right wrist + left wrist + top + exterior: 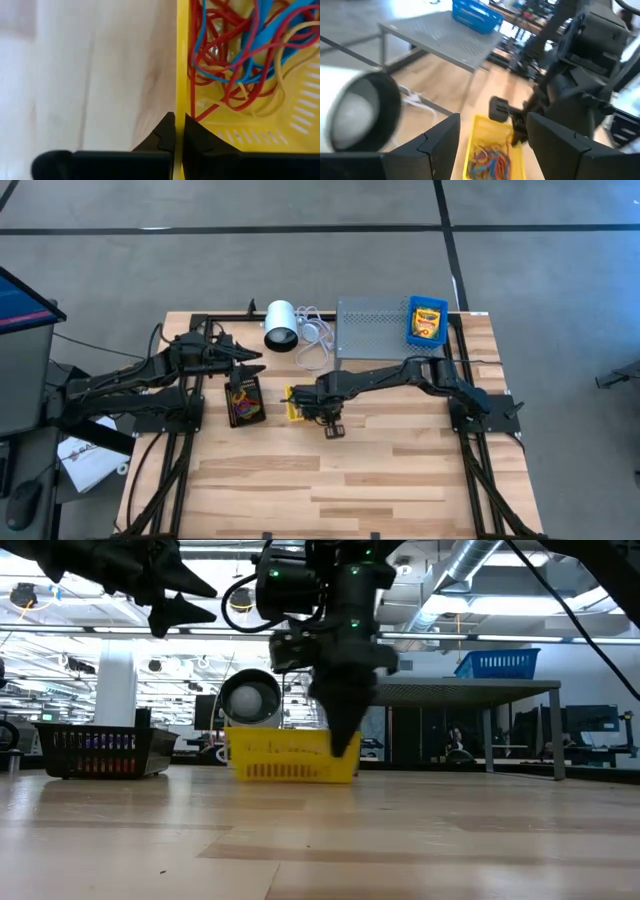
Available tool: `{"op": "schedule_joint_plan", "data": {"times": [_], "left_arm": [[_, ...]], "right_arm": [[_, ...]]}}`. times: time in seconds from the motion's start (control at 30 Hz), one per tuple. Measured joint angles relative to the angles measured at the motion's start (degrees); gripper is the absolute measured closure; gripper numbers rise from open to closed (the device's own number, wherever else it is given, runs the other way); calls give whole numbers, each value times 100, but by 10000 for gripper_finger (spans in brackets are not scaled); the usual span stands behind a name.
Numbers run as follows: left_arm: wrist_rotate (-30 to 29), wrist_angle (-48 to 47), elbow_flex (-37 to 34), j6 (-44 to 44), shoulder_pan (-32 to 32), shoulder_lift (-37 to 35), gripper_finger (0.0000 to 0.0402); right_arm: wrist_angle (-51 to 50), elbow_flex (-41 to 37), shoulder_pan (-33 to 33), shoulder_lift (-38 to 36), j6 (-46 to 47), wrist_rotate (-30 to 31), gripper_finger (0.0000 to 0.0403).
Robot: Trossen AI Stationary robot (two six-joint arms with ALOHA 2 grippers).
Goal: Pick & Place Office Desk Supplies
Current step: Put the yellow bin on the shelf
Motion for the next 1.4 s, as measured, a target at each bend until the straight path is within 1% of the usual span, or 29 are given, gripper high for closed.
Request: {"op": "schedule_joint_plan", "data": {"times": [0.1, 0.23, 0.47, 0.67, 0.87, 1.07, 1.13, 1.2, 1.4], "left_arm": [[345, -140, 0, -96, -5, 16, 176], [496, -416, 0, -101, -68, 16, 176], [498, -841, 0, -100, -303, 16, 176], [501, -929, -2, -264, -682, 164, 176], [503, -918, -2, -269, -1012, 582, 176], [501, -902, -2, -246, -1091, 889, 176], [501, -892, -2, -246, -1091, 886, 176], [501, -881, -2, -244, -1091, 880, 176], [501, -754, -2, -232, -1088, 849, 176]], "right_arm": [[-401, -1, 142, 0, -398, -22, 399], [-814, -7, 316, 6, -945, -28, 400], [-1481, -20, 566, 22, -1768, -46, 402], [-1978, -22, 712, 28, -2395, -25, 402], [-2183, -26, 874, 33, -3028, 379, 402], [-2184, -26, 901, 33, -3005, 405, 403], [-2179, -26, 895, 33, -2783, 405, 398], [-2180, -35, 893, 42, -2442, 402, 384], [-2319, -39, 858, 52, -1700, 378, 322]]}}
